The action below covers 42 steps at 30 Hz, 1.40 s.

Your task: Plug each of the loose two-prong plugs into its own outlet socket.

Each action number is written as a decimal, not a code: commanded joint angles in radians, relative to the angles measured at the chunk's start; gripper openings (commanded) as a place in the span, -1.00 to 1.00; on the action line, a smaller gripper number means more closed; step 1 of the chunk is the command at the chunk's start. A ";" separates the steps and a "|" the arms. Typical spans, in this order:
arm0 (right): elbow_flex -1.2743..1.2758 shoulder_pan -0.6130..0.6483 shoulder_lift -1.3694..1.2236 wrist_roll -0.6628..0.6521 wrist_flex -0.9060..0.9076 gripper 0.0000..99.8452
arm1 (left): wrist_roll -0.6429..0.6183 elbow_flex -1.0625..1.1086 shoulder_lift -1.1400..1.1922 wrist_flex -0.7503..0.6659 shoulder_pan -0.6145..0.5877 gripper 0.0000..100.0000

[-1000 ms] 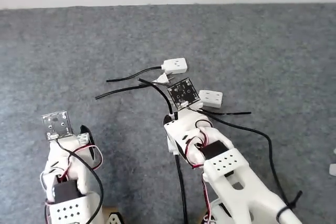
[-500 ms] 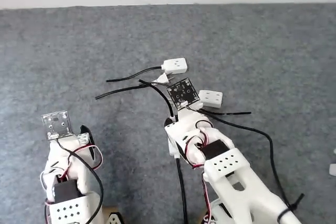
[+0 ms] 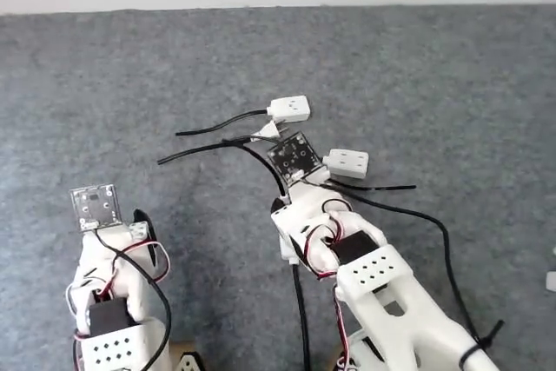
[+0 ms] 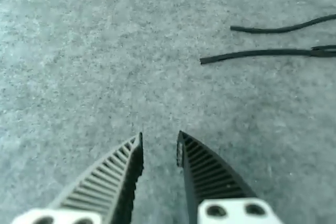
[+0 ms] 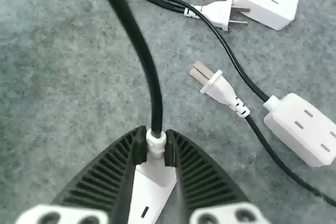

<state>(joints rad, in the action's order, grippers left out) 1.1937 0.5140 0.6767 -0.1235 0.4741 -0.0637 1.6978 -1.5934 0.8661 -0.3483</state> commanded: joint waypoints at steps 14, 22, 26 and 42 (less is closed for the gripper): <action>0.000 0.001 -0.012 0.025 -0.004 -0.98 | 0.006 -0.104 0.005 0.180 0.021 -0.80; 0.084 0.044 -0.047 0.137 -0.134 -0.98 | 0.005 -0.104 0.006 0.178 0.021 -0.80; 0.112 0.116 -0.071 0.137 -0.193 -0.98 | 0.005 -0.104 0.006 0.178 0.021 -0.80; 0.092 0.035 -0.071 0.133 -0.028 -0.98 | 0.006 -0.101 0.005 0.176 0.020 -0.80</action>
<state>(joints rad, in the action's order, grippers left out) 1.2674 0.5785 0.6276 0.0299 0.3759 -0.0637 1.6487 -1.5919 1.0426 -0.3330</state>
